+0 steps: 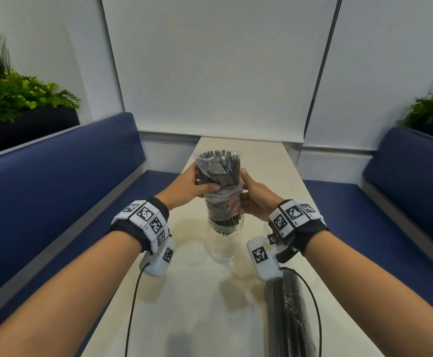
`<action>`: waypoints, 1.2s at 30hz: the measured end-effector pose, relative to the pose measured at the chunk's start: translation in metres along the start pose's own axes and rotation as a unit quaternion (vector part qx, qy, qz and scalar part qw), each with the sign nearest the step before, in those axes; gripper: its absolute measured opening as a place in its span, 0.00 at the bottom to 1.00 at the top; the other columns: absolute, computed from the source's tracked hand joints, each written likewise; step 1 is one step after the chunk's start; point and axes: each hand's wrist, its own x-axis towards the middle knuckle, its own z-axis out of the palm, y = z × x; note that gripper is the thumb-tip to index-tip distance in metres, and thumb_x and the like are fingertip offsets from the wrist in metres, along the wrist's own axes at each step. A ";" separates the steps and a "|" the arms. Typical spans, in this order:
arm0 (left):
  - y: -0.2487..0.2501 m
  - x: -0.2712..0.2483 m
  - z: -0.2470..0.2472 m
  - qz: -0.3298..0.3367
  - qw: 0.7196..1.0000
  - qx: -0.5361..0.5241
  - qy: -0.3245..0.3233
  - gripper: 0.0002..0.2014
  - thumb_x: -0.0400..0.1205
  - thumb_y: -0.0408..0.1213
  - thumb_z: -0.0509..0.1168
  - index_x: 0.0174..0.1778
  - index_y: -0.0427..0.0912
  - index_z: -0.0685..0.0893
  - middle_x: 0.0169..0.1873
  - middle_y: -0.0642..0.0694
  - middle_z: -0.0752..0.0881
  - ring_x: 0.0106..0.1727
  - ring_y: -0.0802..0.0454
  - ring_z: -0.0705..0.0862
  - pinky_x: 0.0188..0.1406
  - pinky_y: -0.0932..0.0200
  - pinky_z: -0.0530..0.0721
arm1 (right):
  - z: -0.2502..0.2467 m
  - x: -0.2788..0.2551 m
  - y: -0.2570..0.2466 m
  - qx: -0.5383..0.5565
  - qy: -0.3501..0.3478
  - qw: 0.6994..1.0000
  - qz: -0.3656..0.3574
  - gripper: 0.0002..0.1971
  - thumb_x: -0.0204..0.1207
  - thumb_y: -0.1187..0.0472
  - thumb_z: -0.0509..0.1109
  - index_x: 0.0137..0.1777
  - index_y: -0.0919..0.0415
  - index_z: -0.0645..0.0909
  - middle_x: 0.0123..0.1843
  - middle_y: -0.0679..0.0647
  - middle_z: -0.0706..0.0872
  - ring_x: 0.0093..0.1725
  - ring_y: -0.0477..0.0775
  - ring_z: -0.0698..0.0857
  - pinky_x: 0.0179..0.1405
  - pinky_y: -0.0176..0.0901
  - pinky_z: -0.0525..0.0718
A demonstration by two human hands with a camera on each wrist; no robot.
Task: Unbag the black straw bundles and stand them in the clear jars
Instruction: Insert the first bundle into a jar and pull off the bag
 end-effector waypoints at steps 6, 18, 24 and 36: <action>-0.009 0.005 0.008 -0.026 1.000 0.016 -0.005 0.34 0.72 0.43 0.74 0.72 0.45 0.67 0.65 0.47 0.81 0.64 0.49 0.81 0.65 0.50 0.80 | -0.002 0.001 0.008 -0.088 0.032 0.996 0.012 0.36 0.80 0.37 0.39 0.52 0.68 0.78 0.29 0.60 0.79 0.25 0.54 0.76 0.25 0.42 0.73; 0.010 0.010 0.006 -0.032 0.997 -0.006 0.069 0.19 0.79 0.41 0.68 0.64 0.42 0.74 0.59 0.39 0.83 0.55 0.44 0.84 0.47 0.56 0.85 | -0.008 0.013 0.007 -0.204 0.120 0.960 -0.148 0.26 0.79 0.42 0.54 0.64 0.61 0.77 0.37 0.54 0.80 0.29 0.48 0.77 0.31 0.41 0.78; 0.005 0.003 0.013 -0.031 0.994 -0.035 0.099 0.18 0.78 0.38 0.69 0.62 0.42 0.75 0.58 0.37 0.85 0.57 0.43 0.85 0.51 0.55 0.85 | 0.000 0.018 0.010 -0.100 0.089 0.980 -0.145 0.24 0.80 0.49 0.58 0.66 0.69 0.75 0.34 0.55 0.80 0.32 0.51 0.79 0.33 0.42 0.81; 0.006 -0.012 0.013 0.009 0.979 -0.081 0.189 0.20 0.77 0.39 0.69 0.65 0.42 0.76 0.56 0.44 0.85 0.56 0.51 0.83 0.53 0.63 0.83 | 0.016 0.007 0.008 -0.096 -0.024 0.982 -0.162 0.34 0.70 0.71 0.68 0.76 0.55 0.64 0.68 0.56 0.77 0.61 0.47 0.80 0.61 0.38 0.80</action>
